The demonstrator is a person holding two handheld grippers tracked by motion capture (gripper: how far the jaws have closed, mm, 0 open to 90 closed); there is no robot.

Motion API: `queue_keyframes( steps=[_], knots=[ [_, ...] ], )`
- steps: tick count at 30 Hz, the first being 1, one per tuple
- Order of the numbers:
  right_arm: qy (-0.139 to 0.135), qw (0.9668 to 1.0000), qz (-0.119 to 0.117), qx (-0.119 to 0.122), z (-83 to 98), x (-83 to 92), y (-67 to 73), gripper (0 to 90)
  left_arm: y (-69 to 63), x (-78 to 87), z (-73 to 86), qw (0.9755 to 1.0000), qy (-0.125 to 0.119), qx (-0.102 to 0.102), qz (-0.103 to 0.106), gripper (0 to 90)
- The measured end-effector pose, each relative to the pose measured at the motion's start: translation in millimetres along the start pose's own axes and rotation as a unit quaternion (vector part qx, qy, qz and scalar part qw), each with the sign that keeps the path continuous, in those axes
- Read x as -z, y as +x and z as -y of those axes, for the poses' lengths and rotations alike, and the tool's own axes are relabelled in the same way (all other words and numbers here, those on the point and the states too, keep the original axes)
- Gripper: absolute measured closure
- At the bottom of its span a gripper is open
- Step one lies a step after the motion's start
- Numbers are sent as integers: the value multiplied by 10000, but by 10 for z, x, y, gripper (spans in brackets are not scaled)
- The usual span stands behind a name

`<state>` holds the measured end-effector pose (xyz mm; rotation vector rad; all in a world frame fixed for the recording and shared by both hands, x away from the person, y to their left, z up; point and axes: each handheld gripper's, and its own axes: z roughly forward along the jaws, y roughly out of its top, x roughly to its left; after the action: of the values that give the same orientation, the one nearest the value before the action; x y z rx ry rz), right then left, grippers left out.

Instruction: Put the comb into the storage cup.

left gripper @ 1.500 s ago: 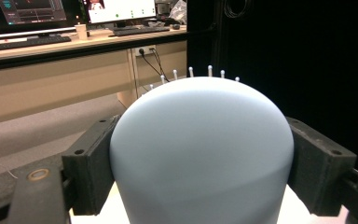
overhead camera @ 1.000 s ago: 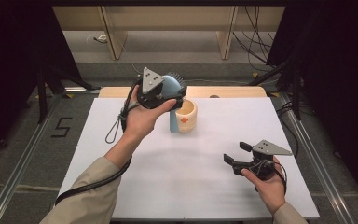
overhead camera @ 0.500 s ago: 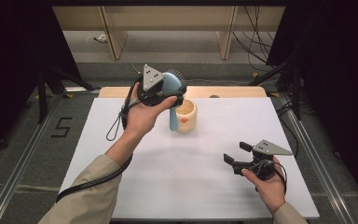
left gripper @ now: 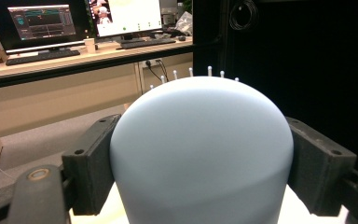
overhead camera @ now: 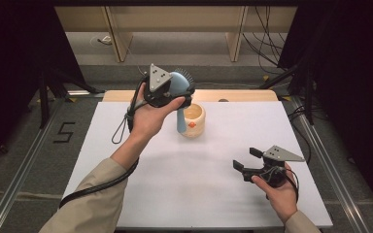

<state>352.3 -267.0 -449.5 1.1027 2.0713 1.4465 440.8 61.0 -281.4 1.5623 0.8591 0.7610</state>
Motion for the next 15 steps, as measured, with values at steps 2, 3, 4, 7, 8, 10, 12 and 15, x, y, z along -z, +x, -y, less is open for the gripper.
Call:
queue_keyframes(
  steps=[2, 3, 4, 7, 8, 10, 12, 15],
  knots=[
    [3, 10000, -2, -1, 0, 0, 1, 161, 0, -3, -14, 10000, -19, -4, -6, 194],
    [4, 10000, -1, 1, 0, 0, 1, 161, 1, -5, -21, 10000, -31, -1, -14, 194],
    [4, 10000, -1, -1, 0, -1, 1, 161, 1, -7, -27, 10000, -42, 16, -18, 194],
    [1, 10000, -1, 5, 1, -2, -1, 161, 8, -12, -46, 10000, -56, -7, -42, 194],
    [0, 10000, 0, 3, 0, -1, 0, 161, 15, -18, -55, 9999, -110, -47, -65, 194],
    [-3, 10000, -2, 3, 1, -1, -1, 162, 9, -16, -57, 10000, -71, 3, -56, 194],
    [-2, 10000, -4, 3, 1, -1, -1, 161, 12, -22, -60, 9999, -80, 3, -66, 194],
    [-7, 10000, 2, 9, 0, 2, -4, 161, 11, -29, -62, 9999, -100, 18, -80, 193]
  ],
)
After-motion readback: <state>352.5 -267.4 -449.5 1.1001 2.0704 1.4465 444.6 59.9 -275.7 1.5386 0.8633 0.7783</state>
